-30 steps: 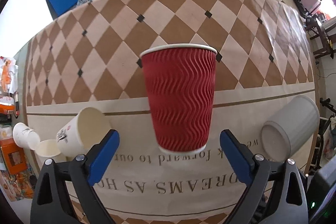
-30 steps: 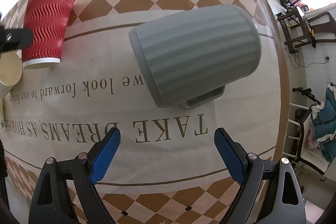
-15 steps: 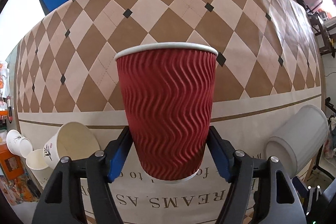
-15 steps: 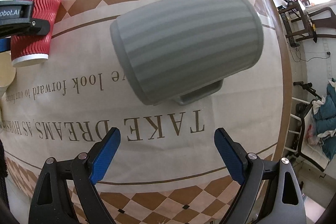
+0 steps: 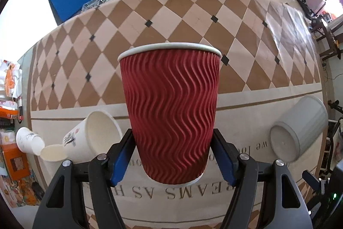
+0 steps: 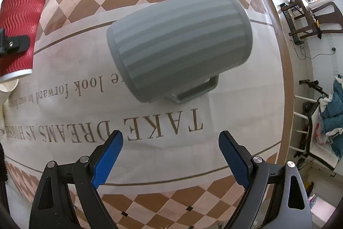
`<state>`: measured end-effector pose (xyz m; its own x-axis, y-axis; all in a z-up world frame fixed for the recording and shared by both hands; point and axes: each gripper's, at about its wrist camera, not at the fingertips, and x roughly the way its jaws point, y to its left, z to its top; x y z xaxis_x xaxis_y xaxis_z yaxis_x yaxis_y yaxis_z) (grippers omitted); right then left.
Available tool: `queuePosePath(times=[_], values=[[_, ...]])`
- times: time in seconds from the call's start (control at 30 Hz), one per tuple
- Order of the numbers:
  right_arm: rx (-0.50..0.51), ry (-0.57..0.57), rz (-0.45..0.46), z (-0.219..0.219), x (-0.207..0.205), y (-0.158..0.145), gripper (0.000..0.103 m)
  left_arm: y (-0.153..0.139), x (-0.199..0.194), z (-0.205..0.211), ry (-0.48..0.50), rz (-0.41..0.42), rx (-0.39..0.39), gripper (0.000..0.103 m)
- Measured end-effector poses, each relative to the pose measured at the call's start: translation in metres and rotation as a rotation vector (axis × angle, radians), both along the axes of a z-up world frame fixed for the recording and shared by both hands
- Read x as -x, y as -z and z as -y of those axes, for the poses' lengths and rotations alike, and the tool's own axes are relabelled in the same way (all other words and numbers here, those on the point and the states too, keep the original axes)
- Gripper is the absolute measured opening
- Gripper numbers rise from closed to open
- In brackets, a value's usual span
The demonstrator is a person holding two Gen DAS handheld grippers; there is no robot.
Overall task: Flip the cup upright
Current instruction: 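Lift the red cup with the left tool and carry it toward the right tool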
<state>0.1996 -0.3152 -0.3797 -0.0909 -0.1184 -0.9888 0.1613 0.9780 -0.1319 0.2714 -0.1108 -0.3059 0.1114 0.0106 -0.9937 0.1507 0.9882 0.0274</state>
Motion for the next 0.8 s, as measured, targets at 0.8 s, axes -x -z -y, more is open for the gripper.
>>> queuePosePath(times=[0.8], values=[[-0.006,0.091,0.026,-0.046,0.117,-0.012,0.092,-0.011,0.159,-0.09,-0.055,-0.052,0.073,0.068]])
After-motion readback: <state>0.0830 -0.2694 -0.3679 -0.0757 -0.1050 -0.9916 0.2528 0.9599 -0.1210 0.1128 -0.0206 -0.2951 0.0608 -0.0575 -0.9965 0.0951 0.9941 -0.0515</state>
